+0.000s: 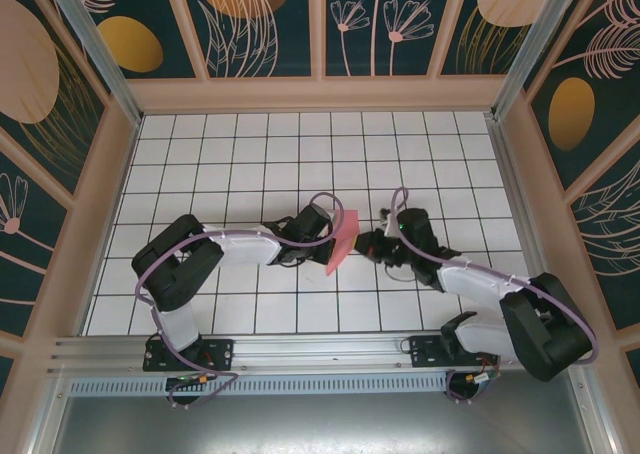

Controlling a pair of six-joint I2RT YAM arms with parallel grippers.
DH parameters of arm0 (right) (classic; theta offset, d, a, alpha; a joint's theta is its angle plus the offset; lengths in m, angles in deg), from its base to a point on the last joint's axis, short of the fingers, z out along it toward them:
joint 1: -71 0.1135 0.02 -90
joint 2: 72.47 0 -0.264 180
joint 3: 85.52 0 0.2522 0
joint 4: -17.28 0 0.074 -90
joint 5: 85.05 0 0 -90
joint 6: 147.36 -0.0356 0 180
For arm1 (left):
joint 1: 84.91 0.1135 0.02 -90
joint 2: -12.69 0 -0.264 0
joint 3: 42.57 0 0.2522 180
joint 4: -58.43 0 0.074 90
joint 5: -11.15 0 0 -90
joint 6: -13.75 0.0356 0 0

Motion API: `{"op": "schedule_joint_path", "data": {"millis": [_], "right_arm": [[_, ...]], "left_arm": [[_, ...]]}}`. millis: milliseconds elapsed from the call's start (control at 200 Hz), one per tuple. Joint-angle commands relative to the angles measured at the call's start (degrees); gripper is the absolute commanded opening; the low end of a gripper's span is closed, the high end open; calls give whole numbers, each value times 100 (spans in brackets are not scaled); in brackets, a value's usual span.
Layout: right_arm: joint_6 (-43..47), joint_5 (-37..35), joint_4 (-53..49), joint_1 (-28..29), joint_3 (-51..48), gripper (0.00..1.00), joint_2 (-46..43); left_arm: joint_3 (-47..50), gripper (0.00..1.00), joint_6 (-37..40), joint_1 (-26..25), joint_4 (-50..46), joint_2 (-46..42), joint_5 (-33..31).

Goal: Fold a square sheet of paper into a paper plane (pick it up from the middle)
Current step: Third fold the triangle at the center of the table.

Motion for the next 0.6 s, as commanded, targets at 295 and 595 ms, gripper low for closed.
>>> {"op": "schedule_joint_path", "data": {"millis": [295, 595], "right_arm": [[-951, -235, 1165, 831, -30, 0, 1001], [-1096, -116, 1528, 937, -33, 0, 1502]], "left_arm": [[-104, 0, 10, 29, -35, 370, 78], [-89, 0, 55, 29, -66, 392, 66]]}}
